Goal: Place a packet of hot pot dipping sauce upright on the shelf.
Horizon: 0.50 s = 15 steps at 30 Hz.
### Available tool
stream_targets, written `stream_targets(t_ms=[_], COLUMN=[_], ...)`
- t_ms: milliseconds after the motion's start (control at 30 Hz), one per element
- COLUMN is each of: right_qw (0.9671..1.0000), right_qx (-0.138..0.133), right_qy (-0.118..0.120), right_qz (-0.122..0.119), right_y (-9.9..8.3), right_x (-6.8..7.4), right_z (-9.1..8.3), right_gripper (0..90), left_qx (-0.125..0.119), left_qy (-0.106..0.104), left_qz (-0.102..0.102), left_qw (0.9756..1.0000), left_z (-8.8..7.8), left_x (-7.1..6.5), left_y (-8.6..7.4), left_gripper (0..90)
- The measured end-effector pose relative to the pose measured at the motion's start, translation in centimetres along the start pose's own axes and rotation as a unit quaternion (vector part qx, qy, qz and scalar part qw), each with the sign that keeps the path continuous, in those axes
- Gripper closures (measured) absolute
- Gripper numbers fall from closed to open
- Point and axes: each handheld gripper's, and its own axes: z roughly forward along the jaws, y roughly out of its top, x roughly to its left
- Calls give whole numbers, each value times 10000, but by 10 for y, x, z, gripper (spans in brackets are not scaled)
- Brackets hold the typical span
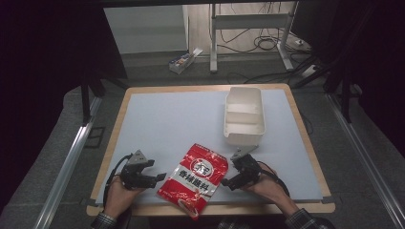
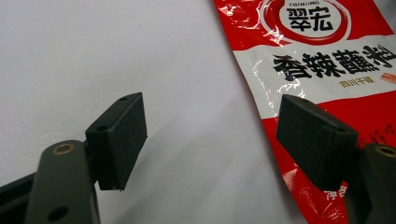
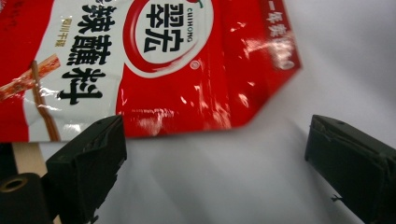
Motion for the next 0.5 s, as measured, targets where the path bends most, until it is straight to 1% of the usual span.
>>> stream_targets(t_ms=[33,67,200,333,433,500], right_qw=[10000,9999,9999,9997,9996,9996], right_qx=[4,20,-9,-83,-111,-66], right_qy=[-37,-25,109,238,193,163], right_qz=[-59,-102,-39,-2,-181,-204], right_y=[2,4,14,22,29,34], right_x=[1,2,3,8,13,15], right_z=[2,4,11,15,18,23], right_gripper=[64,76,128,235,315,366], left_qx=[7,10,8,13,14,29], left_qy=[-3,-6,-18,-25,-39,-48], left_qz=[6,9,15,25,49,67], left_qw=[10000,10000,10000,10000,10000,10000], left_z=[0,0,0,1,2,2], left_x=[0,0,0,0,0,0], left_y=[0,0,0,0,1,1], left_gripper=[246,246,247,247,248,248])
